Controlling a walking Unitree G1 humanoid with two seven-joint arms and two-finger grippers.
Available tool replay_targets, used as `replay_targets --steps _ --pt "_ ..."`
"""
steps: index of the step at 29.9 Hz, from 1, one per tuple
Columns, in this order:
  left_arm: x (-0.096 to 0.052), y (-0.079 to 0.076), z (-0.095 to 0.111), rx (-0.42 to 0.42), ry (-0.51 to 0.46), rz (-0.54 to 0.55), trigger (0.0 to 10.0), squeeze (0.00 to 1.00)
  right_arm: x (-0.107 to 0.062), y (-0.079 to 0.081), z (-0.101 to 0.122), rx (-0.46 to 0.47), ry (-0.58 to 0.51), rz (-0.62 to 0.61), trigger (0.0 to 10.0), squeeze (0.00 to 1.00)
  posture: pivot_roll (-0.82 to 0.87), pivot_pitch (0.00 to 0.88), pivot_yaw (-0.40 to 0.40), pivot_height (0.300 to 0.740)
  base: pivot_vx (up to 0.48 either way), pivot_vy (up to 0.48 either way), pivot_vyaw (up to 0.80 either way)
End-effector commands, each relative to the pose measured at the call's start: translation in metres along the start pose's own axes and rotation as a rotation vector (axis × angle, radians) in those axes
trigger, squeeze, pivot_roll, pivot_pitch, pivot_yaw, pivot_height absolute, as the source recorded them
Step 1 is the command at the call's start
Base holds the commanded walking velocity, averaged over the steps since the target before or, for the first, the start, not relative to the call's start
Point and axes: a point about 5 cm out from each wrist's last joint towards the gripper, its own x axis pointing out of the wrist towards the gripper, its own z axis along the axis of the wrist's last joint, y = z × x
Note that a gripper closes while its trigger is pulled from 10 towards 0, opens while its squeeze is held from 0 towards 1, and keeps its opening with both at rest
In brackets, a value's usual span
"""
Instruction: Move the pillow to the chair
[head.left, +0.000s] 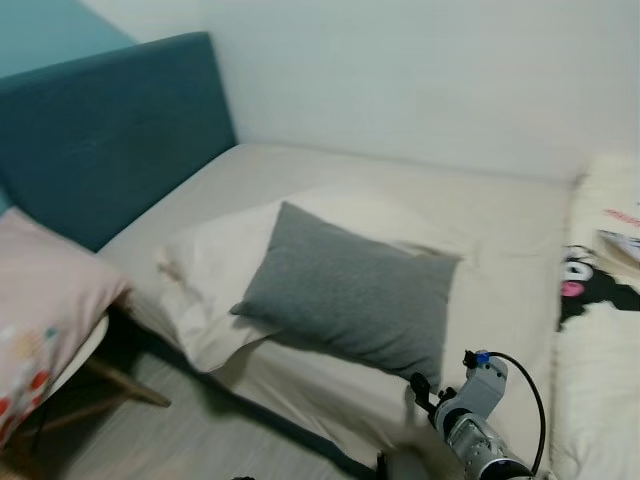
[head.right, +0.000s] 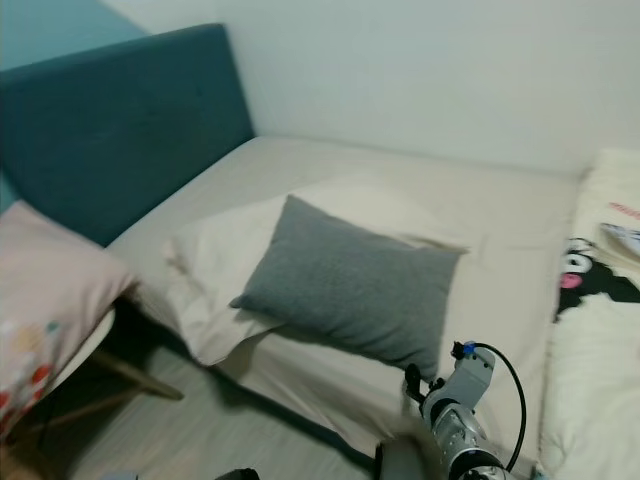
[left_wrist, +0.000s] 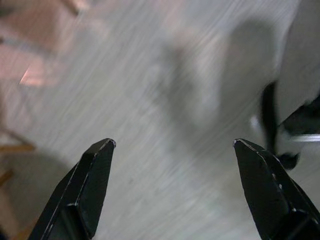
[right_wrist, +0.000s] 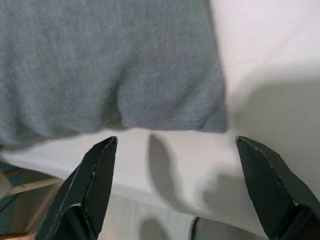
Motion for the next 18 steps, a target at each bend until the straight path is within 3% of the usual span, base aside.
replay_targets --steps 1,9,18 --pt "0.001 0.005 0.008 0.018 -0.019 0.005 10.0 0.00 0.000 0.001 -0.001 0.029 -0.007 0.003 10.0 0.00 -0.11 0.063 0.090 0.576 0.000 0.000 0.00" --pt "0.001 0.007 0.005 0.039 -0.018 -0.003 10.0 0.00 0.001 0.007 0.008 0.031 -0.066 0.045 10.0 0.00 -0.10 0.080 0.097 0.556 0.000 0.000 0.00" --pt "-0.002 0.012 -0.009 0.061 0.002 -0.002 10.0 0.00 0.003 0.022 0.034 0.142 -0.195 0.212 10.0 0.00 -0.07 0.136 0.119 0.556 0.000 0.000 0.00"
